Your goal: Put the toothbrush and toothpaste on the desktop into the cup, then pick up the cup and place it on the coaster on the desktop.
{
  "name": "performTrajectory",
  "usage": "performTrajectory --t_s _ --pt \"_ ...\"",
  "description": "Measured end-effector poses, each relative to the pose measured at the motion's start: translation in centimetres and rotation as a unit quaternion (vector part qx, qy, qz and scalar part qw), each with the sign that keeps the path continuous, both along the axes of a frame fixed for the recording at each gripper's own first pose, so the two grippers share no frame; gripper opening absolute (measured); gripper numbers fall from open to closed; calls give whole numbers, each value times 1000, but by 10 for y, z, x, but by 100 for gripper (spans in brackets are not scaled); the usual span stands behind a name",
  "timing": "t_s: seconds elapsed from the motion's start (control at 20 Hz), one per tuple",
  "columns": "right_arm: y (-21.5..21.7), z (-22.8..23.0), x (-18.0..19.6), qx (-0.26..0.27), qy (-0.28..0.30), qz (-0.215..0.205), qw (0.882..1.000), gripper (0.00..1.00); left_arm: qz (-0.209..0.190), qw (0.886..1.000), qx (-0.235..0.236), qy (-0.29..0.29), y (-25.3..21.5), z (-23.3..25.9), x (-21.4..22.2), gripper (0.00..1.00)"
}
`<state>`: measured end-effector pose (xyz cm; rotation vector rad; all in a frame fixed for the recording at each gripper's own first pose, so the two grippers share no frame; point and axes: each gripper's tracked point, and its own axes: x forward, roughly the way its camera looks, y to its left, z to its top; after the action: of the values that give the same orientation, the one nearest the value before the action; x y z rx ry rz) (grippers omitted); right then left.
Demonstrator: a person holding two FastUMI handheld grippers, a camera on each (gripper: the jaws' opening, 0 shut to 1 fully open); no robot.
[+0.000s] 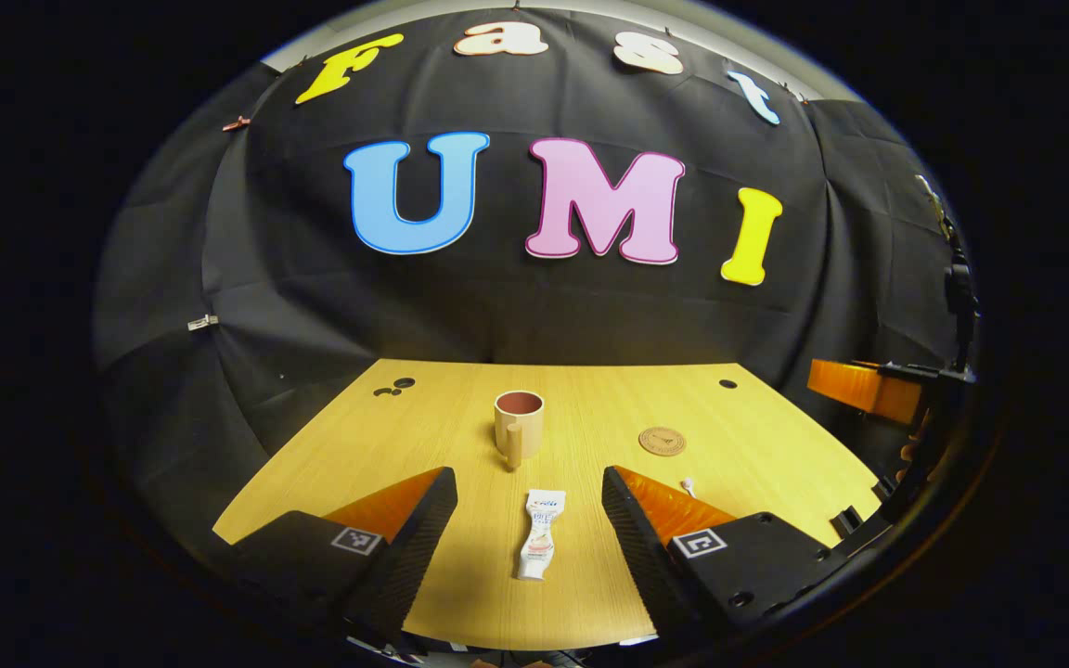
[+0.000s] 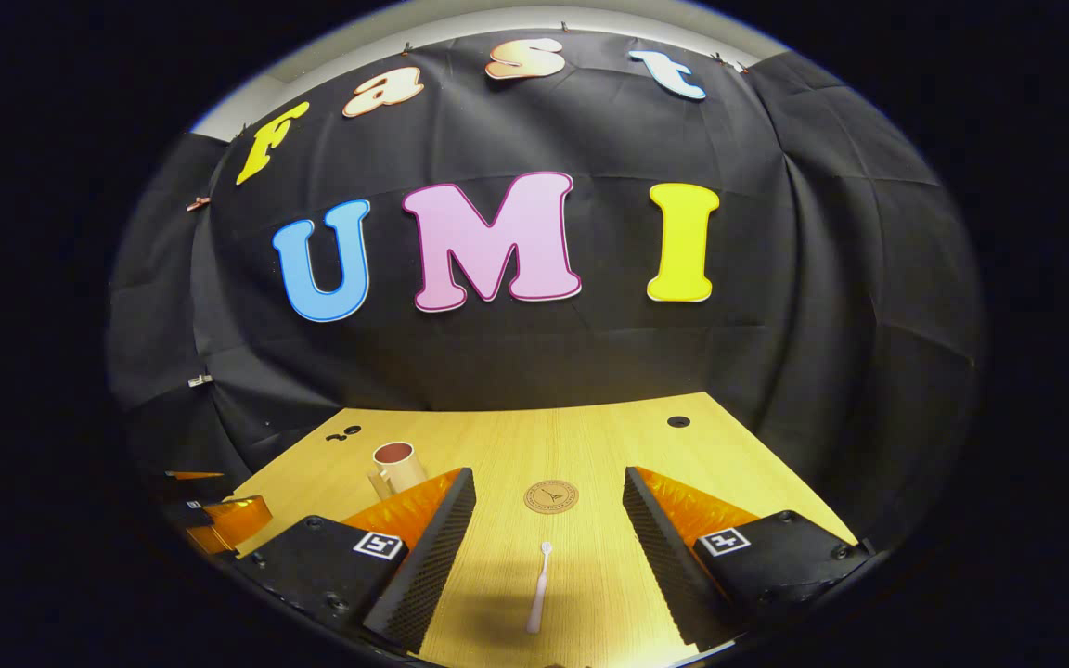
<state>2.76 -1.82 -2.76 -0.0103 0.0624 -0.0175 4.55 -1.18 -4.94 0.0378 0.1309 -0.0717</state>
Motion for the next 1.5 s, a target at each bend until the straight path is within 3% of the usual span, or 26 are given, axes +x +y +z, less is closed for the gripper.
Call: performTrajectory --t_s 0.4,0.7,1.1,1.4,1.5 --pt "-12 -17 39 -6 33 16 999 98 17 996 -16 82 -5 -67 51 98" --pt "-16 -32 69 -12 62 34 997 98 33 989 7 142 0 -121 91 98" --pt "-26 -66 82 -24 116 42 992 98 16 976 28 215 -16 -181 125 98" --pt "-34 -83 84 -1 142 30 989 98 6 975 32 220 -26 -193 136 100" --pt "-38 -92 84 -7 150 32 988 99 -6 974 41 224 -29 -194 137 92"
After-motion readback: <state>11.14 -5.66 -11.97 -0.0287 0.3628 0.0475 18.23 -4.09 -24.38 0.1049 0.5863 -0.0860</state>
